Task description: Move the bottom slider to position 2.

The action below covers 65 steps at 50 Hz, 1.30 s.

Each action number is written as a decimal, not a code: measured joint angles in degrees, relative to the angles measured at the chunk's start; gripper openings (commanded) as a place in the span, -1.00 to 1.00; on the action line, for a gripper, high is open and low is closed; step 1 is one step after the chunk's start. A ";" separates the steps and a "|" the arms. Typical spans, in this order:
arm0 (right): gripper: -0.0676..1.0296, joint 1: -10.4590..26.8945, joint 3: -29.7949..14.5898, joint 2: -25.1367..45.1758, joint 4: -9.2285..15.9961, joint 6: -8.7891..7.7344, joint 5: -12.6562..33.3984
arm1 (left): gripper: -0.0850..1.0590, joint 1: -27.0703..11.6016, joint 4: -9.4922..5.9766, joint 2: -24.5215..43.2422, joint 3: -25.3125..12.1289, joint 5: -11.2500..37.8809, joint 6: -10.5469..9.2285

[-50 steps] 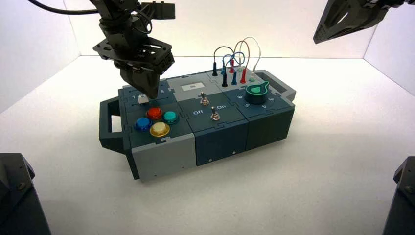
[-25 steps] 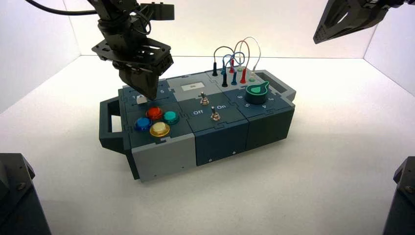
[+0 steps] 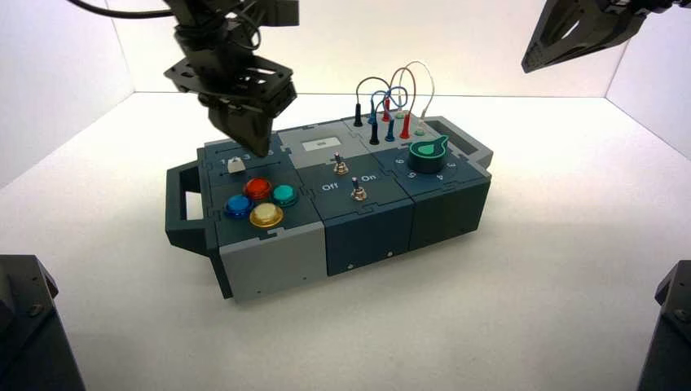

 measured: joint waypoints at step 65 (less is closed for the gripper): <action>-0.92 0.09 0.00 -0.44 0.79 0.00 0.09 | -0.91 -1.41 -1.58 -37.62 6.15 27.16 -5.80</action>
